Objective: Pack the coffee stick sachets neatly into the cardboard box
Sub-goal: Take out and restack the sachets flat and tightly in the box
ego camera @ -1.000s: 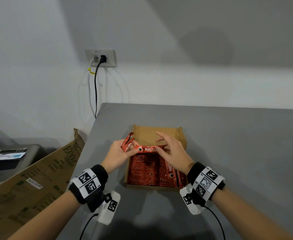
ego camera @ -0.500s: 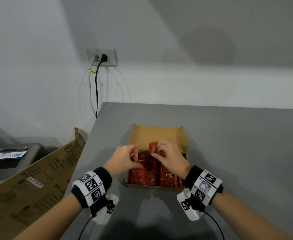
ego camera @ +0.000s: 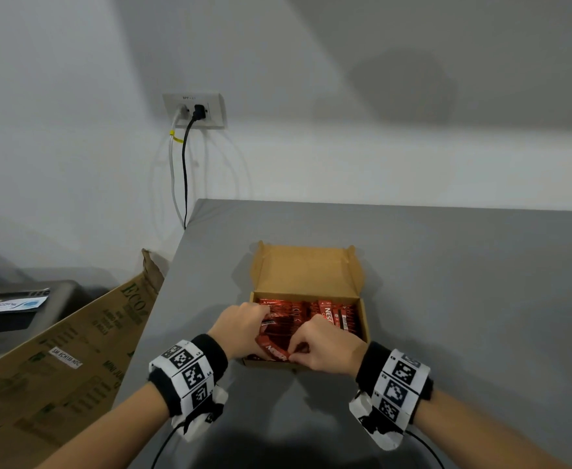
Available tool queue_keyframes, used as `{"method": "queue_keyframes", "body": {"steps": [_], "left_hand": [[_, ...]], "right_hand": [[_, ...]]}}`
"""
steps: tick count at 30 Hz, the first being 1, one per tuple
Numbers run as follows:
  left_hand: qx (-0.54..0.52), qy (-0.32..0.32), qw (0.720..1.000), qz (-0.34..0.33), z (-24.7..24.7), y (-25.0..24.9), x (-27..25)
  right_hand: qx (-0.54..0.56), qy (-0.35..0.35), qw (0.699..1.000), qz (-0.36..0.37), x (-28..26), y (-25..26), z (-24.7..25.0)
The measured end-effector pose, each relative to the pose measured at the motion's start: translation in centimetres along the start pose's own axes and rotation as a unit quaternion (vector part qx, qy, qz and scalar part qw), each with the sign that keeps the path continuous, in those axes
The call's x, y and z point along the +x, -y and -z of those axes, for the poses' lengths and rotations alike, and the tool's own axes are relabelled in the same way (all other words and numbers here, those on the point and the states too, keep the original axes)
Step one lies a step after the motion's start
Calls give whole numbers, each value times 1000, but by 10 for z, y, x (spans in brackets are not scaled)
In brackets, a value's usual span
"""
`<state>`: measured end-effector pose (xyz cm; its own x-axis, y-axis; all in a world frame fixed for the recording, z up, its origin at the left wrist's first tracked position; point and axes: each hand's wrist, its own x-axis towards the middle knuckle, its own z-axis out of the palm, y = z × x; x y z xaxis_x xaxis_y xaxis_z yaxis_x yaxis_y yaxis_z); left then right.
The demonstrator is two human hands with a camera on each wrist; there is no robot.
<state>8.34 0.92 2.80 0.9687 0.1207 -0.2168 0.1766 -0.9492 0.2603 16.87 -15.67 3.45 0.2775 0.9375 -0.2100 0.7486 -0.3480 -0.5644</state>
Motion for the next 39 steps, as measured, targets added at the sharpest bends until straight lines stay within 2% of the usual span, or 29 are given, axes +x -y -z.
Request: {"method": "queue_keyframes", "body": {"steps": [2, 7, 10, 12, 16, 21, 24, 30, 32, 35, 39], "left_hand": [[-6, 9, 1000, 3, 1, 2, 0], [-110, 52, 992, 15, 11, 11, 0], [-171, 31, 985, 24, 25, 14, 0], [-202, 49, 978, 30, 32, 9, -4], [-155, 106, 982, -8, 27, -4, -8], [-174, 115, 978, 17, 28, 5, -8], [-159, 123, 980, 1, 29, 2, -10], [0, 82, 996, -25, 6, -8, -14], [40, 47, 998, -26, -1, -9, -14], [50, 26, 998, -13, -6, -8, -14], [-17, 56, 998, -15, -1, 0, -11]], "right_hand": [[-37, 31, 999, -5, 3, 6, 2], [-122, 94, 988, 9, 15, 22, 8], [-159, 117, 980, 11, 24, 31, 7], [-176, 126, 976, 12, 28, 36, 7], [-189, 134, 973, 7, 32, 39, 11], [-129, 121, 984, -14, 25, 27, 8], [-114, 106, 988, -19, 19, 24, 7], [-140, 102, 984, -36, 19, 23, 6], [-152, 98, 983, -35, 21, 25, 4], [-157, 93, 982, -36, 23, 27, 3], [-97, 108, 988, -49, 24, 17, 10]]}}
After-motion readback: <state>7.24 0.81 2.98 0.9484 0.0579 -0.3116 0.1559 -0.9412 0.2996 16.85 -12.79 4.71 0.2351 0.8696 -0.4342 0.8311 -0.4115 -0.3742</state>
